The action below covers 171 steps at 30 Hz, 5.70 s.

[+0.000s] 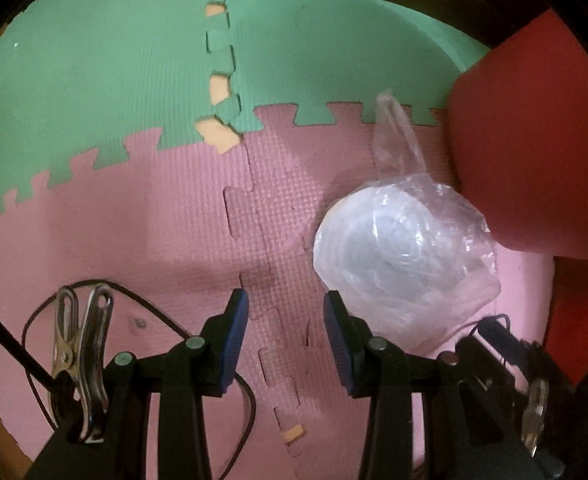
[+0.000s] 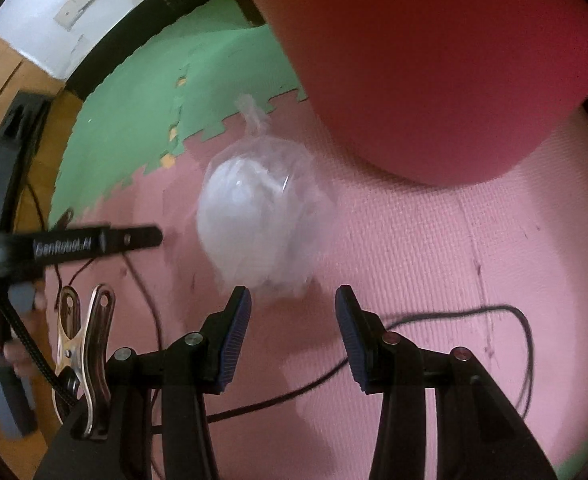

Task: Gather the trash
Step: 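Move both open tools down toward the clear plastic bag, then close the left tool on the plastic bag while the right tool pinches its knot, then lift and carry the plastic bag with both tools over the red bucket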

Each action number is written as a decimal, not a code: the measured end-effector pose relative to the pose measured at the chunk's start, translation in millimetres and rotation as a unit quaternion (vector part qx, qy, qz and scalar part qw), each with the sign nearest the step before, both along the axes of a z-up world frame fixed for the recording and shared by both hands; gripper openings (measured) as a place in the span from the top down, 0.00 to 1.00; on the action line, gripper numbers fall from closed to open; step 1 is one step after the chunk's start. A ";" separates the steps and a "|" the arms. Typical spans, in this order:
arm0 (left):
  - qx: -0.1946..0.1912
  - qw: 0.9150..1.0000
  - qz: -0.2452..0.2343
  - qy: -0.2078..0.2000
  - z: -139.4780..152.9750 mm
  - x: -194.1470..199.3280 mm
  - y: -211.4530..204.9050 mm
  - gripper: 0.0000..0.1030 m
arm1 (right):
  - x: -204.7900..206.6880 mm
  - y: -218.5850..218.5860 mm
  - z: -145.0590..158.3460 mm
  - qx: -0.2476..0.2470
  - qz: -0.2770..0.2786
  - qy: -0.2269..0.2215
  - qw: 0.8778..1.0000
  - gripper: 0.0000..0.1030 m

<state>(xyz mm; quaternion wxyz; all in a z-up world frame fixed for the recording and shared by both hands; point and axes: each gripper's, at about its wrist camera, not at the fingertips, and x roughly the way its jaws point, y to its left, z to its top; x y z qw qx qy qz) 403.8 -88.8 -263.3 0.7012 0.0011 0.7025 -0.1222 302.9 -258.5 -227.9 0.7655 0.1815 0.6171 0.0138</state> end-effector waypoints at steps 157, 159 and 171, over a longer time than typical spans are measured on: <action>-0.121 0.979 -0.005 -0.163 328.5 -39.8 -140.8 0.88 | 49.8 -115.9 300.2 0.013 0.130 -0.162 0.978 0.94; -0.118 0.979 -0.004 -0.166 330.6 -39.1 -150.1 0.88 | 53.1 -131.2 303.1 0.016 0.130 -0.162 0.978 0.94; -0.121 0.979 -0.047 -0.157 316.8 -9.5 -178.9 0.88 | 64.6 -144.7 291.2 -0.021 0.111 -0.129 0.985 0.94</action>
